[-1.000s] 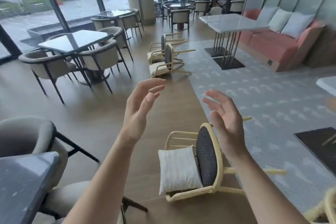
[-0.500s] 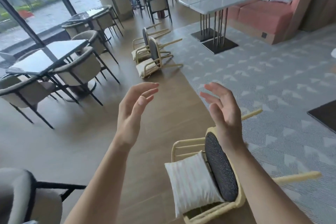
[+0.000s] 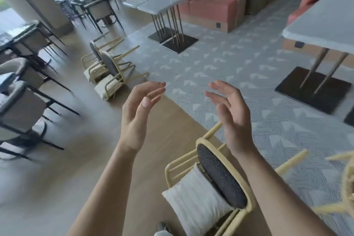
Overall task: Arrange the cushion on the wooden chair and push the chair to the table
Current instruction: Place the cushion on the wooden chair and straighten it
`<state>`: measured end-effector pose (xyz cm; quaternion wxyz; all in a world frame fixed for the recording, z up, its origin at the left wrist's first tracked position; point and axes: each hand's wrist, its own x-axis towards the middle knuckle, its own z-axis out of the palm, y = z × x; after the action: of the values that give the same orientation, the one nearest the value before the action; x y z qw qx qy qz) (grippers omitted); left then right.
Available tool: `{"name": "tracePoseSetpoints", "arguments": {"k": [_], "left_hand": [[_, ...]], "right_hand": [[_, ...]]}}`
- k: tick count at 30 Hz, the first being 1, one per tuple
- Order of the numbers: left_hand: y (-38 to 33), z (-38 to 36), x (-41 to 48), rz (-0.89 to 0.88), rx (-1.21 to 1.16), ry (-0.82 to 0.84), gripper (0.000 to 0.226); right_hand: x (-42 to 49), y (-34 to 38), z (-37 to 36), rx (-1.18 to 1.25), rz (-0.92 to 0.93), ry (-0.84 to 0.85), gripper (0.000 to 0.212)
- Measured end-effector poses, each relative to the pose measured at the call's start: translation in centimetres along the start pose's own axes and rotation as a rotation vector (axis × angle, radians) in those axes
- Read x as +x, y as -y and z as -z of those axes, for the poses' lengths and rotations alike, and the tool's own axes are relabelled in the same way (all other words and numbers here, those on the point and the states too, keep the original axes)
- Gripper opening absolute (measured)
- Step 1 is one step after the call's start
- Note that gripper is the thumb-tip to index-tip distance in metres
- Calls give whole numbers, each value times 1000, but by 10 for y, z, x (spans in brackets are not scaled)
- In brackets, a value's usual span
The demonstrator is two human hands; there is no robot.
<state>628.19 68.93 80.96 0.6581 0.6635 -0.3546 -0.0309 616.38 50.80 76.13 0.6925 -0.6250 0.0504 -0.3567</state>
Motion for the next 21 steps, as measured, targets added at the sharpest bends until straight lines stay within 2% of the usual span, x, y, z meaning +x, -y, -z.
{"name": "tracePoseSetpoints", "arguments": {"k": [8, 12, 15, 21], "left_hand": [[78, 12, 85, -69, -266, 276, 43], [122, 22, 119, -82, -382, 493, 45], [139, 22, 119, -18, -418, 627, 42], [174, -1, 79, 103, -448, 880, 47]], "right_hand": [[23, -25, -17, -194, 74, -270, 97], [6, -42, -44, -323, 99, -503, 87], [-26, -48, -63, -396, 32, -619, 77], [-96, -62, -74, -485, -32, -833, 91]]}}
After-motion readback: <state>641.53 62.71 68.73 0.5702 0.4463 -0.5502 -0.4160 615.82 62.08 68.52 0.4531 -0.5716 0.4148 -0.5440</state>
